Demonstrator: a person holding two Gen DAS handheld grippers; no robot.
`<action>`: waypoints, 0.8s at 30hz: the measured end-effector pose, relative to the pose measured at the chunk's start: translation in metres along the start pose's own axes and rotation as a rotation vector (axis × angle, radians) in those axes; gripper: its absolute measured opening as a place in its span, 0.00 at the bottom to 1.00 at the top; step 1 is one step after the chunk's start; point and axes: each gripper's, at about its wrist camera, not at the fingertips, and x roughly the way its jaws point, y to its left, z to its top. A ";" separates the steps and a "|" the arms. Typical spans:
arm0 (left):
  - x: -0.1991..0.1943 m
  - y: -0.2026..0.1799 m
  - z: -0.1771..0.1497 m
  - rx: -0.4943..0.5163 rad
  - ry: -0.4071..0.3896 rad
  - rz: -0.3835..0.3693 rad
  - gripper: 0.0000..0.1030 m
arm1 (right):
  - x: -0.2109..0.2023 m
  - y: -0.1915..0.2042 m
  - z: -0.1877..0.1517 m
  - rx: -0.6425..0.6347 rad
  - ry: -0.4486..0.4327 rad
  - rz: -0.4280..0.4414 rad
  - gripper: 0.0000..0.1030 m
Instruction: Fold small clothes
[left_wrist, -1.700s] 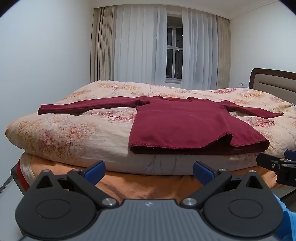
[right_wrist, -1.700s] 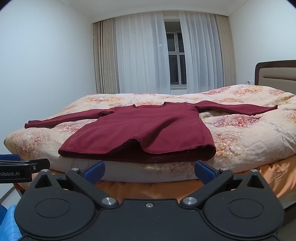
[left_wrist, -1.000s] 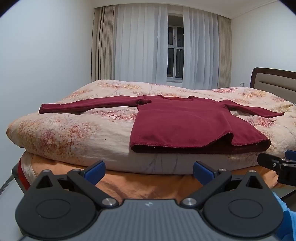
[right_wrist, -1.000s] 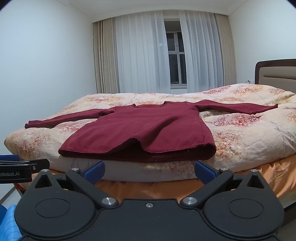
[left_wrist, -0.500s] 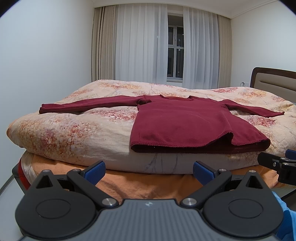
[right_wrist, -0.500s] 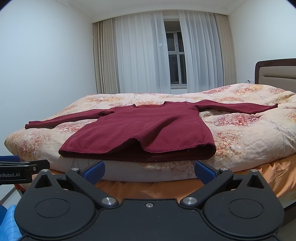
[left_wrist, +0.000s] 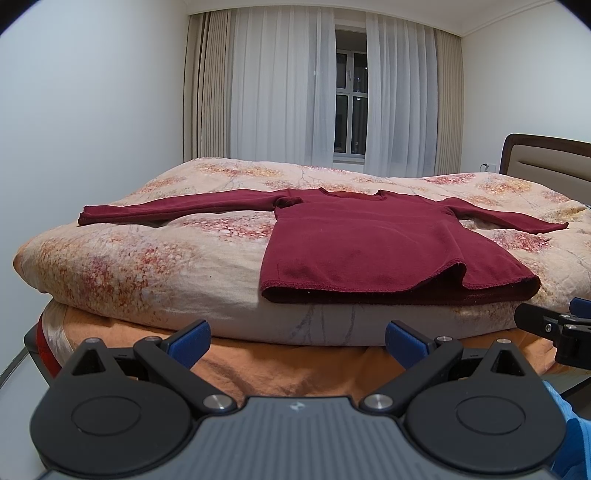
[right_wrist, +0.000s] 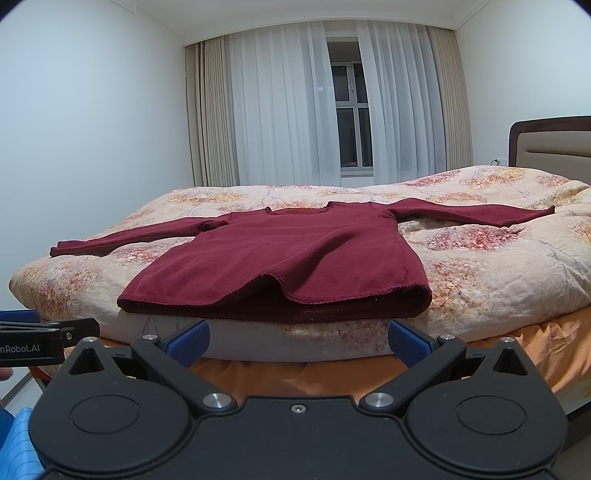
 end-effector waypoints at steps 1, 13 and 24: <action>0.000 0.001 -0.002 0.000 0.000 0.001 1.00 | 0.000 0.000 0.000 0.000 0.000 0.000 1.00; 0.000 0.001 -0.002 0.000 -0.001 0.002 1.00 | 0.000 -0.001 0.000 0.001 0.000 0.000 1.00; -0.001 0.001 -0.002 0.001 0.002 0.001 1.00 | 0.000 0.000 0.000 0.002 0.000 0.001 1.00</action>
